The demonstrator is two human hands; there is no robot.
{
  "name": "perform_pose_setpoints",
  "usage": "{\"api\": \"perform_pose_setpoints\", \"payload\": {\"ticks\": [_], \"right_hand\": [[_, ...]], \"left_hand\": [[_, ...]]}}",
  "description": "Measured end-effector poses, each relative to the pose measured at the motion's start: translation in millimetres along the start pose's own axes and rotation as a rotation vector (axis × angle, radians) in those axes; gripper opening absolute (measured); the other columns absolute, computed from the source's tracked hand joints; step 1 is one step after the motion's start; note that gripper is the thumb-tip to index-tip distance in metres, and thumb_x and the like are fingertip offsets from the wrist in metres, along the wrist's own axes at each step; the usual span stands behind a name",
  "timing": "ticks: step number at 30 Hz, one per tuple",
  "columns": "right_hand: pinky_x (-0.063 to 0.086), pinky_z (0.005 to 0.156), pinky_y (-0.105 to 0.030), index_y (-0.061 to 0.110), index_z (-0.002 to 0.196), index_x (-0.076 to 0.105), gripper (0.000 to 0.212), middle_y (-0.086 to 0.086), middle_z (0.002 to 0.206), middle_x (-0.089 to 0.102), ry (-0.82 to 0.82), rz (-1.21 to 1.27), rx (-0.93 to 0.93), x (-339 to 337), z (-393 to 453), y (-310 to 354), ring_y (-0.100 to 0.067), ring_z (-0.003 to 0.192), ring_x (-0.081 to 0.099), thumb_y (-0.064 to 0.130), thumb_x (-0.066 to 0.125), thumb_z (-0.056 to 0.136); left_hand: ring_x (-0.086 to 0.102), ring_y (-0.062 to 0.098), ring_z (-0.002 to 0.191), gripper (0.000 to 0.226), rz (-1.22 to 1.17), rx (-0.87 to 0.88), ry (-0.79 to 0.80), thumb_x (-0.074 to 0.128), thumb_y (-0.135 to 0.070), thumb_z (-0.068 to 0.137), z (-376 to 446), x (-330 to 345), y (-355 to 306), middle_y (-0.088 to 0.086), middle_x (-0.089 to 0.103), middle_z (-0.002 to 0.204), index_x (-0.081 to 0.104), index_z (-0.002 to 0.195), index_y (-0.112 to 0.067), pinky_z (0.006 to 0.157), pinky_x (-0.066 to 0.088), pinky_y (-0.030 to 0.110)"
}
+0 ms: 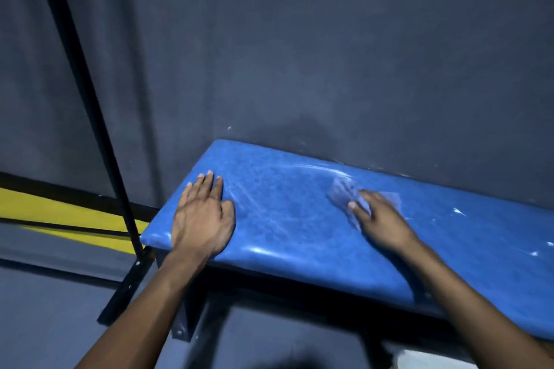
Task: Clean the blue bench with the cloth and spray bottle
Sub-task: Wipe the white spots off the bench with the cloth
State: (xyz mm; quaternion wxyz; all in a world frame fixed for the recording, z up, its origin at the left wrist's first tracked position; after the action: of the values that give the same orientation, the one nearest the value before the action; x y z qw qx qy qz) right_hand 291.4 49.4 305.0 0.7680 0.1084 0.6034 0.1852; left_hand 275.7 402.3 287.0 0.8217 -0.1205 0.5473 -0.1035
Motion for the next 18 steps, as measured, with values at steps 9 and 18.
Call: {"api": "perform_pose_setpoints", "payload": {"ticks": [9, 18], "right_hand": [[0.051, 0.094, -0.041, 0.020, 0.087, 0.065, 0.020, -0.003, 0.093, 0.066, 0.099, 0.114, -0.118, 60, 109, 116, -0.018, 0.091, 0.057, 0.029, 0.050, 0.094], [0.022, 0.111, -0.008, 0.016, 0.130, 0.062, 0.038, 0.015, 0.135, 0.055, 0.173, 0.203, -0.380, 15, -54, 102, 0.009, 0.131, 0.041, 0.036, 0.057, 0.098]], "left_hand": [[0.023, 0.018, 0.152, 0.072, 0.015, 0.026, -0.003, 0.015, -0.035, 0.090, 5, 4, 1, 0.009, 0.030, 0.163, 0.038, 0.152, -0.010, 0.126, 0.009, 0.037], [0.027, 0.019, 0.151, 0.071, 0.036, 0.022, 0.012, 0.016, -0.034, 0.089, 3, 3, 3, 0.010, 0.035, 0.161, 0.041, 0.150, -0.008, 0.126, 0.012, 0.038]]}}
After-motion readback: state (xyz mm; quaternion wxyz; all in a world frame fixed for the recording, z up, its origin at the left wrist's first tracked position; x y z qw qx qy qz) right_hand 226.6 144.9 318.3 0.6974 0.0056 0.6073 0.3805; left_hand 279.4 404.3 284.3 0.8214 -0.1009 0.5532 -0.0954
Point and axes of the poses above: each hand's wrist, its own z-axis towards the middle knuckle, its own x-axis out of the palm, y = z × x, the point moved 9 cm from there along z, towards the middle knuckle
